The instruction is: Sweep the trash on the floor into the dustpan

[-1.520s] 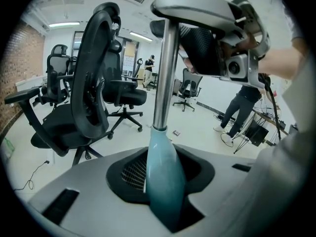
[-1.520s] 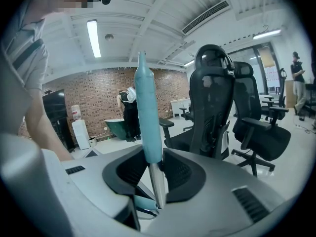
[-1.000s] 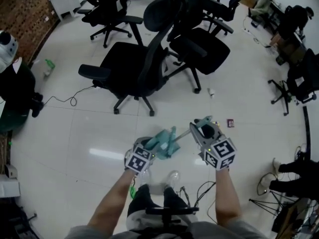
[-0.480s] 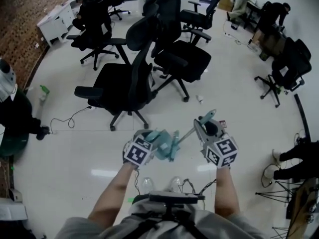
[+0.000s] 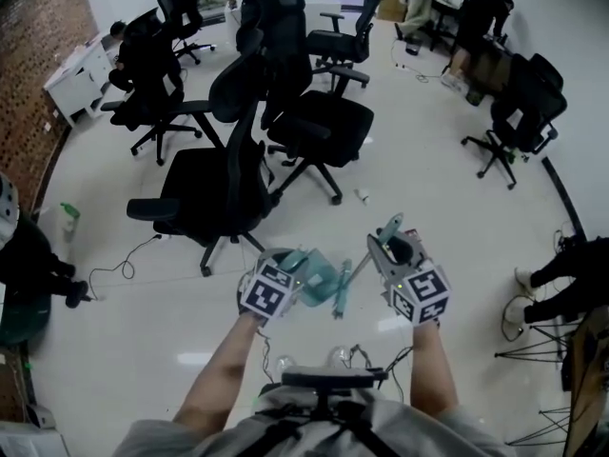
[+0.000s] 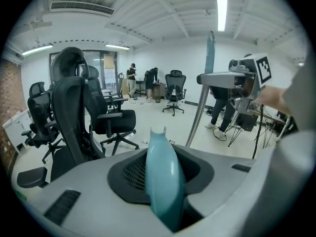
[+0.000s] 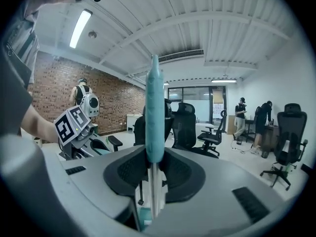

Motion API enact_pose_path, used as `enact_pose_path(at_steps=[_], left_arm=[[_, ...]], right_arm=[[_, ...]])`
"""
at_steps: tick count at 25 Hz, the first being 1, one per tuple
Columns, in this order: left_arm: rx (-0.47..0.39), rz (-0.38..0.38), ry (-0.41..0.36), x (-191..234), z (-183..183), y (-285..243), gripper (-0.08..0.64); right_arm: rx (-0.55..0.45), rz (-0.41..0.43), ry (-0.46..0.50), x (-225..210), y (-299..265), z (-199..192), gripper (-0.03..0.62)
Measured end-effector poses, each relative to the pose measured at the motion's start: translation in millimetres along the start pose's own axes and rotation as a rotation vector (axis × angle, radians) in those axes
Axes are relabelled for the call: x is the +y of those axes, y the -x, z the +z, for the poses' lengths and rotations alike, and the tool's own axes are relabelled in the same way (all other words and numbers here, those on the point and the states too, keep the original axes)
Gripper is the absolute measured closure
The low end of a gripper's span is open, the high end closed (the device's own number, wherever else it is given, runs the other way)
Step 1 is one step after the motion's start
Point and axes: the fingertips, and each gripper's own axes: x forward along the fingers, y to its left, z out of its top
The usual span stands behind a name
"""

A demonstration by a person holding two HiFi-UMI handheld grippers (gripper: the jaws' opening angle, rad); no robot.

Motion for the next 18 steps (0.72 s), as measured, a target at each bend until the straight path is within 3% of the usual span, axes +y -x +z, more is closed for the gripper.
enact_pose_path(at_steps=[18], left_arm=[[-0.026, -0.039, -0.044, -13, 19, -5, 0.449]], right_arm=[[-0.017, -0.064, -0.013, -5, 26, 1, 0.505]])
